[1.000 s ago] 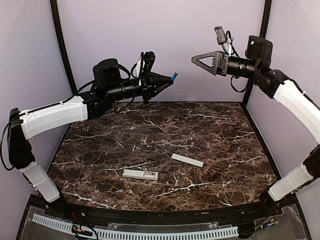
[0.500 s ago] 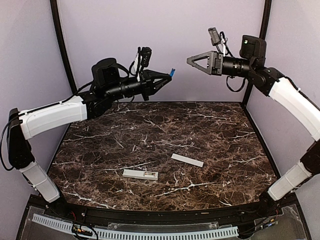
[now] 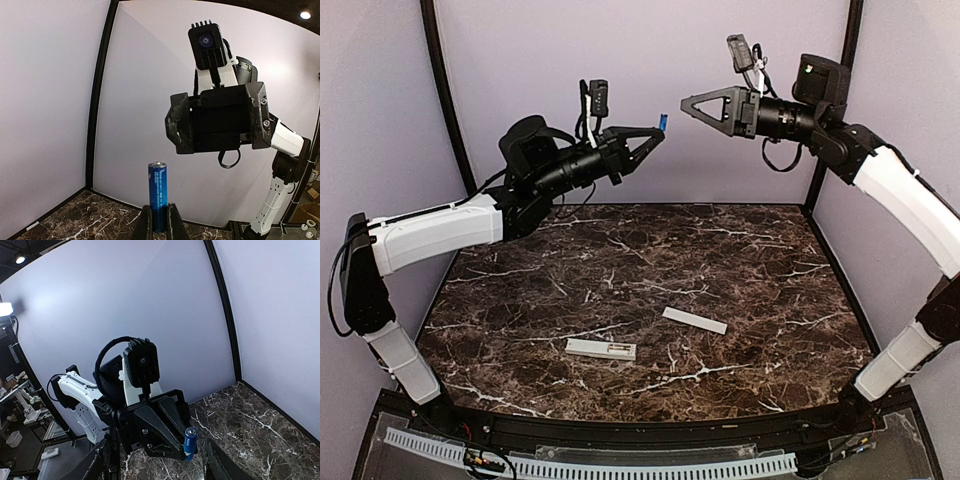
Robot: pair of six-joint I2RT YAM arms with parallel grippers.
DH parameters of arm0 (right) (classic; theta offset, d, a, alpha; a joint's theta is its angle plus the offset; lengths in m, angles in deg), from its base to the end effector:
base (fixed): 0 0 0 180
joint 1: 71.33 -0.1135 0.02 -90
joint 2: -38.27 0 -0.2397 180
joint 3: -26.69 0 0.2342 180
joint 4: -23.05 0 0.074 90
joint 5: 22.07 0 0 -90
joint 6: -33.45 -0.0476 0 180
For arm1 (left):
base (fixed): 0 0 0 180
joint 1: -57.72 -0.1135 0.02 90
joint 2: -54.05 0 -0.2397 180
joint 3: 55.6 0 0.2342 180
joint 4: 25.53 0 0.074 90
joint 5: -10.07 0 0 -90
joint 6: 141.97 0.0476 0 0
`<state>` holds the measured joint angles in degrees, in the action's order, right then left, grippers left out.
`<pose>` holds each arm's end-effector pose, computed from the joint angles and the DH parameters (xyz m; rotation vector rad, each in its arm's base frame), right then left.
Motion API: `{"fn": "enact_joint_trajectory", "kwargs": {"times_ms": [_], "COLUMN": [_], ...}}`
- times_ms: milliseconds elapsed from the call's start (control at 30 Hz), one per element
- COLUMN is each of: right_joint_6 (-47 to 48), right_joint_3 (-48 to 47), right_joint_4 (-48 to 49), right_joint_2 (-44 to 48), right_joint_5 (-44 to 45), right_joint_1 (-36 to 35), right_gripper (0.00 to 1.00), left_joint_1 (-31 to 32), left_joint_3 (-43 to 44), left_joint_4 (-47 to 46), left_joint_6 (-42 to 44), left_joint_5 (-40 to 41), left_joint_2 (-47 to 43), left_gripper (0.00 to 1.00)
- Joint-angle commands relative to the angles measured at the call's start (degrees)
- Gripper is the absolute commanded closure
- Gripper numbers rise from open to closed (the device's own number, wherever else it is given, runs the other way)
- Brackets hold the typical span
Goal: Load the batteries into the remote control
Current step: Pass from the left arm to the right
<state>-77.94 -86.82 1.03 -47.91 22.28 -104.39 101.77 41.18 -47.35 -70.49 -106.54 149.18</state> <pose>0.2487 0.2025 0.4701 -0.8475 1.4318 1.3236 0.2601 -0.2812 0.4054 0.6999 1.0949 -1.2148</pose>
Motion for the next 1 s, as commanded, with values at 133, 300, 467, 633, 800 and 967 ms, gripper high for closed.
{"fn": "enact_joint_trajectory", "kwargs": {"times_ms": [133, 300, 467, 633, 800, 967], "right_joint_6": [4.41, 5.11, 5.31, 5.93, 6.03, 6.14], "right_joint_3": [-3.65, -4.98, -5.13, -5.21, -5.91, -6.56], "right_joint_4": [-4.15, -4.15, -2.82, -4.14, -4.35, -4.12], "right_joint_2": [-2.78, -4.42, -5.0, -5.54, -6.23, -6.83], "right_joint_5": [7.7, 7.59, 6.2, 6.38, 6.46, 6.25], "right_joint_1": [-2.99, -3.79, -4.32, -4.65, -4.72, -4.89], "right_gripper": [0.43, 0.49, 0.59, 0.66, 0.75, 0.79], "left_joint_1": [0.12, 0.12, 0.15, 0.16, 0.16, 0.08], "left_joint_3": [-0.58, -1.13, -1.39, -1.44, -1.42, -1.39], "left_joint_4": [-3.34, -3.8, -3.94, -3.98, -3.96, -3.94], "left_joint_6": [-2.46, -3.04, -3.34, -3.01, -2.94, -2.8], "left_joint_5": [-1.07, -1.03, -1.06, -0.94, -1.35, -1.66], "left_joint_2": [-0.09, -0.09, -0.12, -0.14, 0.05, 0.22], "left_gripper": [1.0, 1.0, 1.0, 1.0, 1.0, 1.0]}}
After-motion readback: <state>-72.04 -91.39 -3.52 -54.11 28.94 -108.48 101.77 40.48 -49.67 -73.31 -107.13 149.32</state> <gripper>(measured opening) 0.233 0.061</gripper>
